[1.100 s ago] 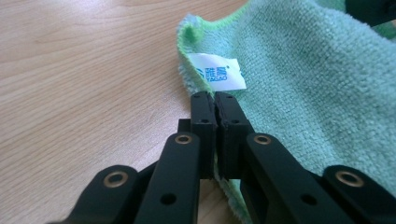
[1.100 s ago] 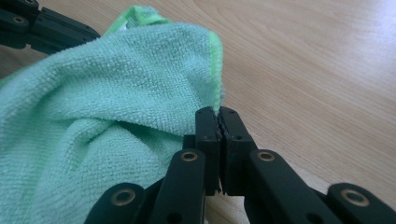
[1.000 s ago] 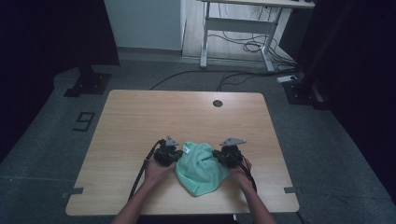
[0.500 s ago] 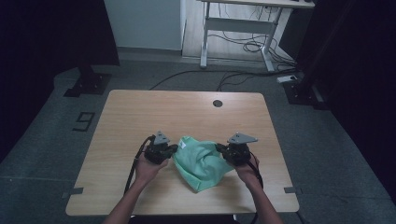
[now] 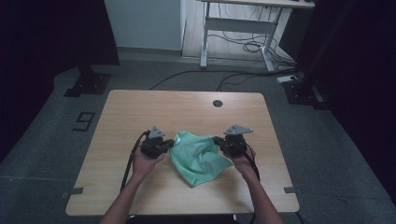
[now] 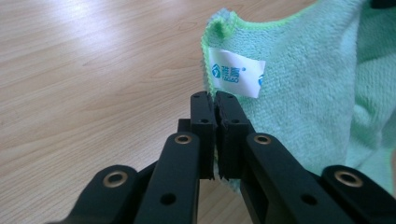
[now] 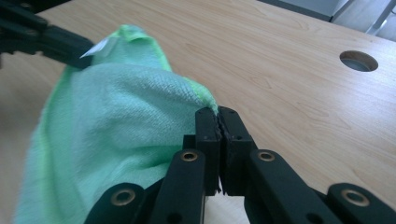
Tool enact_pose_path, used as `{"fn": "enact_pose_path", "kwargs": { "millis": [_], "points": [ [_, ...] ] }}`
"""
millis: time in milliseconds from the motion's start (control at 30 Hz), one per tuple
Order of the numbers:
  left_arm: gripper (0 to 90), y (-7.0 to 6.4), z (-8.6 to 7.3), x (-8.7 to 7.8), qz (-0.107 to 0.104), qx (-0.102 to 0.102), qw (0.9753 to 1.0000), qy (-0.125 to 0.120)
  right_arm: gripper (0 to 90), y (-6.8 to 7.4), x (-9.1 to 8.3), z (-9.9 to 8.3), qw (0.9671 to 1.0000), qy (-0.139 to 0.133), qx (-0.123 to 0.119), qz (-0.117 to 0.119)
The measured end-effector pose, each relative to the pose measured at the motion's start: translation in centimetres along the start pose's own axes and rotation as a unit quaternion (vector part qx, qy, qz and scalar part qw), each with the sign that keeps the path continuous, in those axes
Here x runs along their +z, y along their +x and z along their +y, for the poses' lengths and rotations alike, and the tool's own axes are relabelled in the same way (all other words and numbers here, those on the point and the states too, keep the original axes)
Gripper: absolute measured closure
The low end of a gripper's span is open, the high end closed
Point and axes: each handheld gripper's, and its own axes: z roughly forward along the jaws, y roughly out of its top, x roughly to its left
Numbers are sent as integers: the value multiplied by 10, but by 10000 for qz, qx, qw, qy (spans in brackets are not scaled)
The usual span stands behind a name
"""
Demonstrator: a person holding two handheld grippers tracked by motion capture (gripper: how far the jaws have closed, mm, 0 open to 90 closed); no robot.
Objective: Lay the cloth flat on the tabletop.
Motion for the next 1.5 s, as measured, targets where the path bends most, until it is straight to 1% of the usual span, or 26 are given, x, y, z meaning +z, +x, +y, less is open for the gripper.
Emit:
{"fn": "enact_pose_path", "kwargs": {
  "millis": [33,100,133,200,233,267,300,333,367,400,433,467,533,633,700,800,867,933,1000,1067,1100,1133,1200,1333,1400,1500],
  "points": [
    [857,1,0,3,-11,-32,10000,25,864,-5,5,1,10000,20,43,-9],
    [831,2,-1,8,68,-24,9999,94,841,-13,15,3,9999,35,114,-33],
    [812,2,-2,12,123,-43,9998,143,812,-15,19,3,9999,35,136,-42],
    [775,4,-5,16,223,-108,9995,210,676,-21,30,3,9996,106,190,-190],
    [734,5,-7,17,235,-130,9993,246,660,-22,33,2,9993,100,296,-213],
    [707,6,-9,17,230,-125,9993,281,640,-22,32,1,9992,60,344,-200],
    [699,6,-10,17,266,-106,9991,300,622,-21,32,0,9993,33,328,-202],
    [686,7,-13,16,372,-68,9988,320,600,-19,30,-1,9994,15,290,-211],
    [661,8,-14,15,397,-72,9987,327,579,-17,27,-4,9994,21,263,-237],
    [660,10,-16,14,377,-119,9987,324,570,-16,25,-5,9993,-4,247,-284],
    [653,10,-17,13,405,-138,9986,318,561,-15,20,-8,9990,-79,268,-363],
    [644,11,-18,11,441,-161,9985,286,560,-16,17,-10,9988,-108,323,-359],
    [630,9,-18,9,378,-178,9988,251,545,-17,10,-15,9984,-172,394,-361],
    [608,4,-15,12,293,-123,9993,205,523,-15,2,-23,9982,-179,467,-325],
    [601,0,-12,15,249,-76,9994,210,511,-12,-3,-28,9984,-176,477,-238],
    [596,-5,-6,27,183,-2,9994,282,517,-4,-8,-37,9990,-142,403,-138],
    [598,-6,-4,36,175,20,9992,366,546,-1,-8,-43,9991,-78,407,-55],
    [601,-8,-4,45,161,71,9987,472,600,2,-7,-49,9991,25,410,-40],
    [608,-10,-5,53,139,74,9982,570,694,4,-6,-54,9991,135,405,-64],
    [615,-10,-7,58,147,60,9977,653,760,6,-4,-59,9989,226,420,-24],
    [618,-10,-8,60,158,57,9974,699,793,7,-4,-61,9987,305,411,16],
    [621,-10,-9,61,156,55,9973,716,813,8,-3,-63,9986,347,391,-9],
    [627,-10,-11,63,184,75,9969,766,834,10,-4,-67,9986,359,400,15],
    [635,-10,-12,62,229,35,9968,770,845,10,-9,-73,9980,341,533,36],
    [638,-9,-13,61,264,32,9968,759,846,11,-13,-78,9978,352,554,55],
    [648,-8,-14,60,297,-15,9966,763,847,14,-22,-93,9975,417,561,78]
  ]
}}
